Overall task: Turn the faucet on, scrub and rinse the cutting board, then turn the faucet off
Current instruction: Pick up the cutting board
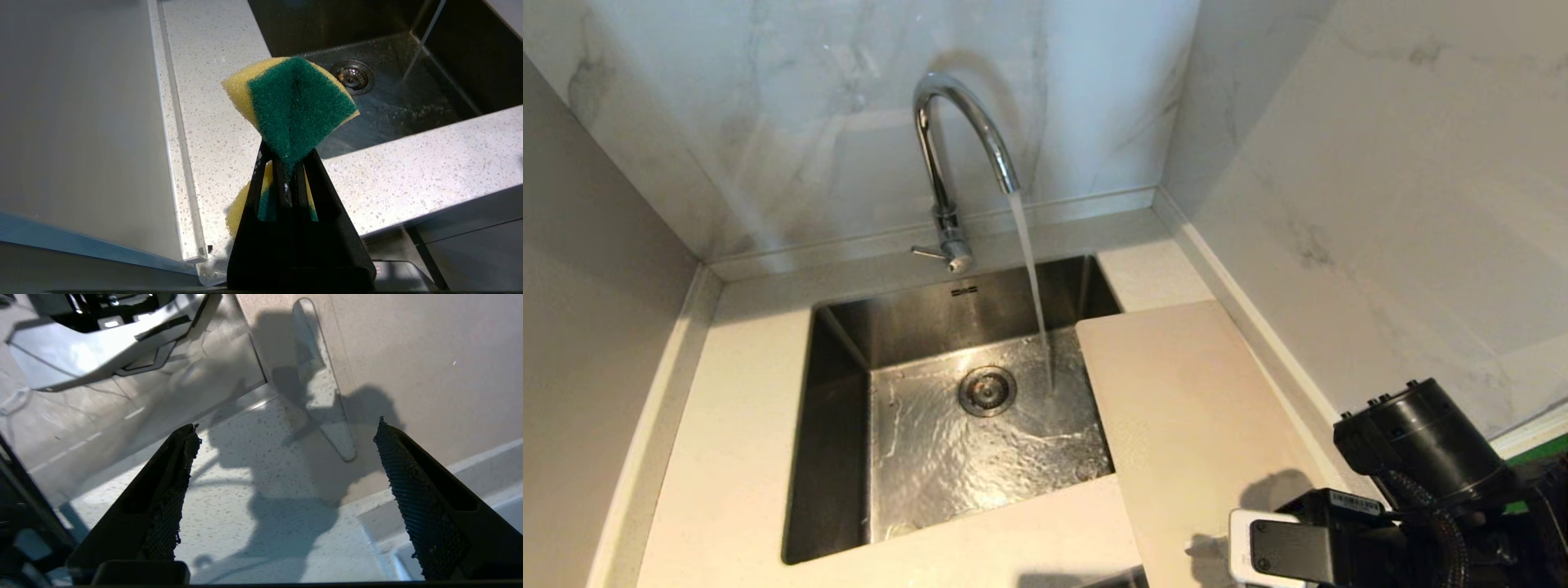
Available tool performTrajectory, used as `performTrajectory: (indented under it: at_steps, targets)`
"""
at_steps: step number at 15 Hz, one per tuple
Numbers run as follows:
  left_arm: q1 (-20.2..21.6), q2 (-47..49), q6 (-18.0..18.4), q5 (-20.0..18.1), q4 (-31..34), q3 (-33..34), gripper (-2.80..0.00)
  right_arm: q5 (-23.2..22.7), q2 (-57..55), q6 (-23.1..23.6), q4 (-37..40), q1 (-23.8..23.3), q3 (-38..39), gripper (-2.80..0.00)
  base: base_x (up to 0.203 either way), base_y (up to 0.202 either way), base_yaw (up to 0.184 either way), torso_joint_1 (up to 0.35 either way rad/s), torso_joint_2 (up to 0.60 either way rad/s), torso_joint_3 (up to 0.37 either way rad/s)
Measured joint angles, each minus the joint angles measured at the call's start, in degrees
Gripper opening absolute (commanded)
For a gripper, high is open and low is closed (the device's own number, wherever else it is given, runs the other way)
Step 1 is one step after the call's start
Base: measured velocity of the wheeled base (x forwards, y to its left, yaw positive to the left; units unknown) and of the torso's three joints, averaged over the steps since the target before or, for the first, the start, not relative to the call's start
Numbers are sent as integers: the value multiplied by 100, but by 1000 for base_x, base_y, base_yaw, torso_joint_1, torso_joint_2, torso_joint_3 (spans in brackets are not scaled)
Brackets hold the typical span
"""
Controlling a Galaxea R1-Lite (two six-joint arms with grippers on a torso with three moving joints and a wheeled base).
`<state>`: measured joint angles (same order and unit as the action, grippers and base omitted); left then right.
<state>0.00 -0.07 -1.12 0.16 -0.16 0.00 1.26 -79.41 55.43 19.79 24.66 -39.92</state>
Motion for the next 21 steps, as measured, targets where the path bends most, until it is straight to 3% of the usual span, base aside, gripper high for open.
performTrajectory:
  at_steps: [5, 14, 21]
  targets:
    - [0, 0, 2, 0, 0, 0, -280, 19, -120, 947, -378, -22, 315, 0, 0, 0, 0, 0, 0, 0]
    - [0, 0, 2, -2, 0, 0, -280, -7, -674, 1009, -475, 13, 442, 0, 0, 0, 0, 0, 0, 0]
    - [0, 0, 0, -2, 0, 0, -280, 4, -1180, 1020, -1602, 183, 993, 0, 0, 0, 0, 0, 0, 0]
